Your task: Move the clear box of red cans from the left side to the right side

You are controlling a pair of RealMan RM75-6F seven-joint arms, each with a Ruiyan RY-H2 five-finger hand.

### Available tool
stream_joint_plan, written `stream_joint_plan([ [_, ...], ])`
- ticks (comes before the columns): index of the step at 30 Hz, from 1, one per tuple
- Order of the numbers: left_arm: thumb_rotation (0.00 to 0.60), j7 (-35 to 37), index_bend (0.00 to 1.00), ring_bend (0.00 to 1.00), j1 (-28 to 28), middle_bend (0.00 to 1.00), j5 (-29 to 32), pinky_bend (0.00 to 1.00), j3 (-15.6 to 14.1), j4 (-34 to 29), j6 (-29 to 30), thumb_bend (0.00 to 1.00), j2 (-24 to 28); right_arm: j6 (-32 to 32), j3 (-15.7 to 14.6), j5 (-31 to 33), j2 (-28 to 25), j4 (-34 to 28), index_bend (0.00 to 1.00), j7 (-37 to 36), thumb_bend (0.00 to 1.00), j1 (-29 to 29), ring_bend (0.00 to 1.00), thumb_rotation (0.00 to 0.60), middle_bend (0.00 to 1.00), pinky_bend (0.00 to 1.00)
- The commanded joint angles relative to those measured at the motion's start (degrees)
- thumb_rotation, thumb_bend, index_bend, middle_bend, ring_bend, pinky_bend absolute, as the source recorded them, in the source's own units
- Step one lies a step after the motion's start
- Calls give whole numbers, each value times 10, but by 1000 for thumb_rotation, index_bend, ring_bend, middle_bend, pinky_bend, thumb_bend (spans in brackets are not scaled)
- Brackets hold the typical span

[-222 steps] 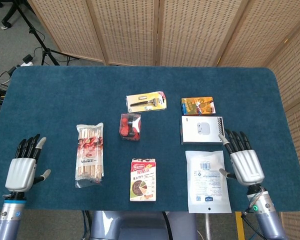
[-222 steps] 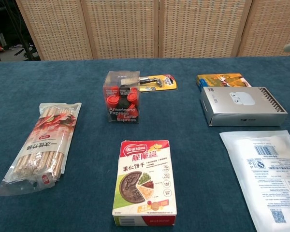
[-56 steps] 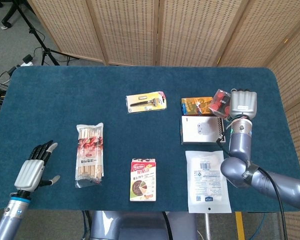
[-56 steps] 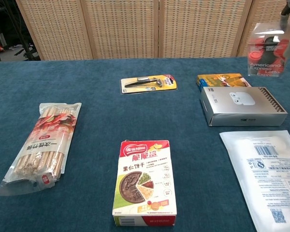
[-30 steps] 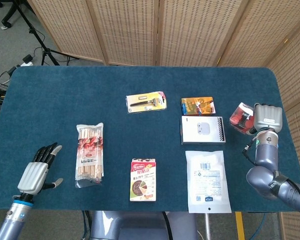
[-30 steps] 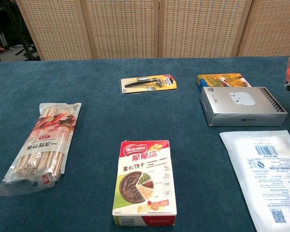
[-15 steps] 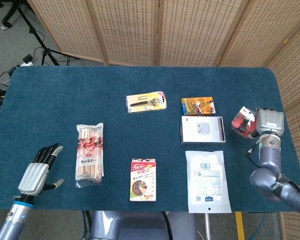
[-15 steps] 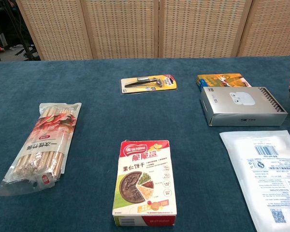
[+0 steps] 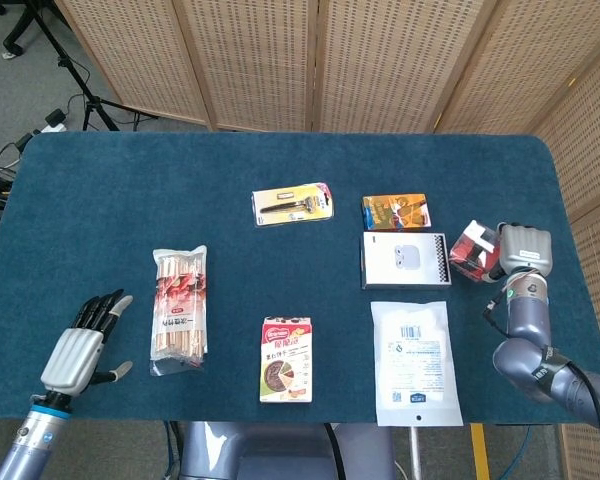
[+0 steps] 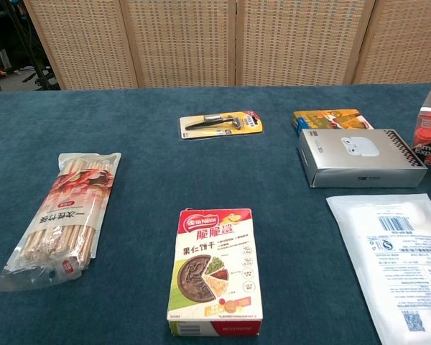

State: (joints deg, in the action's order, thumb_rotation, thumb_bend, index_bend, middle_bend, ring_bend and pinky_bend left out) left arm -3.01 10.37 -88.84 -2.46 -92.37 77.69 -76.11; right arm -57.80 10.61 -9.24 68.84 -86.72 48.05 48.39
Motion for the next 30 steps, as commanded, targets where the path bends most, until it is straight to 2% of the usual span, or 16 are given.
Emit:
stream_joint_plan([
  [1,600,2,4,0,0,0,0,0,0,0,1,185,1,15,1,7,1,0,400,-7,160,0,44,600,65,261],
  [4,600,4,4,0,0,0,1,0,1,0,0,184,1,27,0,8,-5,-1,246,-10,144,1,0,600,0,132],
  [7,600,5,4,0,0,0,1,0,0,0,-1,185,2,24,-4,-2,-6,1,120,-13,105,1,0,600,0,25],
  [11,600,6,4,0,0,0,1,0,0,-1,-2,185,2,18,-6,-12,-5,2,31,-19,53,0,0,600,0,0],
  [20,600,9,1,0,1,0,1,0,0,-3,-4,184,4,-9,-14,-21,-9,4,0,-12,59,-1,0,600,0,0],
  [24,600,9,1,0,0,0,2,0,1,-3,-1,185,5,-52,-18,-23,-18,-4,0,16,133,5,0,600,0,0],
  [26,600,11,1,0,0,0,3,0,3,-3,0,184,6,-87,-17,-23,-31,-24,0,36,171,11,0,600,0,0],
  [30,600,18,1,0,0,0,6,0,6,-5,2,185,10,-132,16,-20,-79,-106,0,33,182,14,0,600,0,0],
])
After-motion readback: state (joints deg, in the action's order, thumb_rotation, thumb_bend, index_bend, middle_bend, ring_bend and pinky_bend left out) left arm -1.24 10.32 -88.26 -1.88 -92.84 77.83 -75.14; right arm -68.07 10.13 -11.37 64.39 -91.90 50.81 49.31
